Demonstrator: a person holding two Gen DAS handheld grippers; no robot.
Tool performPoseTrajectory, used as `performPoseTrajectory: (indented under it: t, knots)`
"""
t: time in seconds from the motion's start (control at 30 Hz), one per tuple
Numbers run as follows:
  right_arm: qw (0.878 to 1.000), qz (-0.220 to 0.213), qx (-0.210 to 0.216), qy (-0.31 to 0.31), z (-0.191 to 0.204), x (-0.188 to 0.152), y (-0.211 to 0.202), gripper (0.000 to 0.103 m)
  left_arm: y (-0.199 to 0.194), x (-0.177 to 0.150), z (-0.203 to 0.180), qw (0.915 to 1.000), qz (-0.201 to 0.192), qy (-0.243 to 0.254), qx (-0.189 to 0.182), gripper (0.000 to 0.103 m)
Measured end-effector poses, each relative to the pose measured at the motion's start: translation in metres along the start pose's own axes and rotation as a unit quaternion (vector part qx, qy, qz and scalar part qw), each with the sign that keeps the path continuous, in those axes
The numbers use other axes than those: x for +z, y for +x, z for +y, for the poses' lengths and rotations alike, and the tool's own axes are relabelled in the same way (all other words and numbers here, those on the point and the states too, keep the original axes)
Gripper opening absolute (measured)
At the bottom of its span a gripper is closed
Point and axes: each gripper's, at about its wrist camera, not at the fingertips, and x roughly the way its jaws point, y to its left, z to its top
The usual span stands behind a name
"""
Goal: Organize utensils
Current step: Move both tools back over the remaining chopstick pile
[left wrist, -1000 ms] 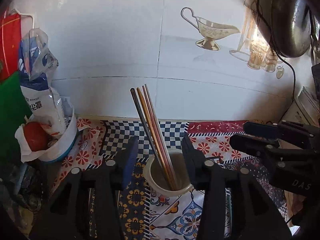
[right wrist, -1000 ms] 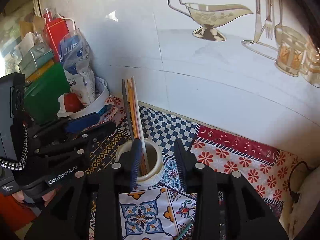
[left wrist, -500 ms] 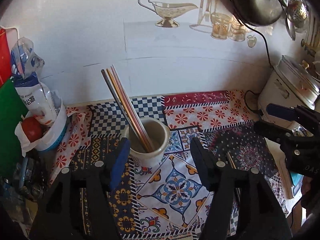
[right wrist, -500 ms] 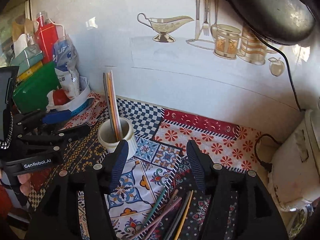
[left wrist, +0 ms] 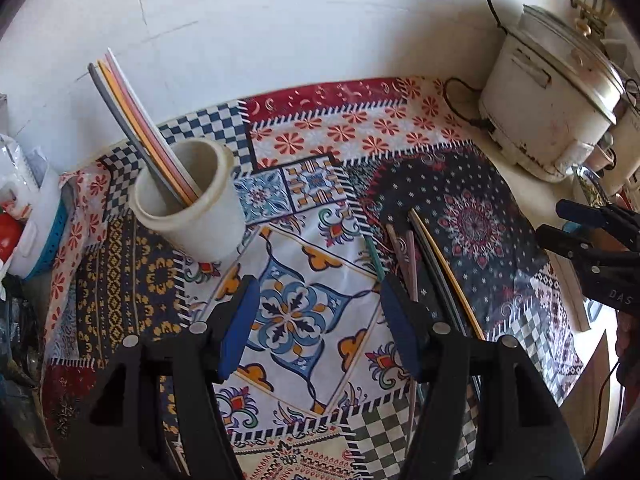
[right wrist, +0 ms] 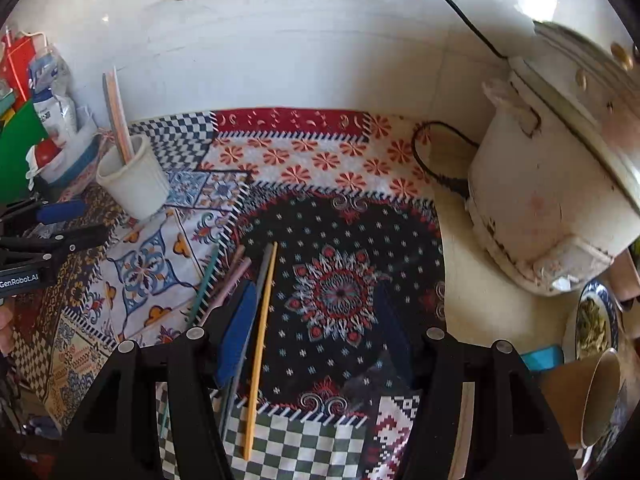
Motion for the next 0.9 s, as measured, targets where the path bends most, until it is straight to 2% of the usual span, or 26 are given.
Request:
performPoseTrajectory:
  t: [0.2, 0.43, 0.53, 0.67, 0.9]
  knots:
    - [0.998, 0.050, 0.001, 0.024, -0.006, -0.035, 0.023, 0.057, 0.027, -0.017, -0.024, 0.9987, 0.044, 0.010, -0.023, 0.061]
    - [0.996, 0.076, 0.021, 0.034, -0.001, -0.059, 0.034, 0.057, 0.053, -0.021, -0.053, 0.9955, 0.072, 0.039, -0.047, 0.061]
    - [0.996, 0.081, 0.028, 0.035, -0.002, -0.063, 0.038, 0.057, 0.063, -0.019, -0.061, 0.9943, 0.080, 0.045, -0.055, 0.050]
    - [0.995, 0.085, 0.033, 0.034, -0.004, -0.066, 0.041, 0.057, 0.078, -0.015, -0.066, 0.9930, 0.092, 0.046, -0.057, 0.029]
    - [0.994, 0.087, 0.047, 0.038, -0.006, -0.064, 0.048, 0.053, 0.089, -0.009, -0.070, 0.9923, 0.094, 0.049, -0.064, 0.023]
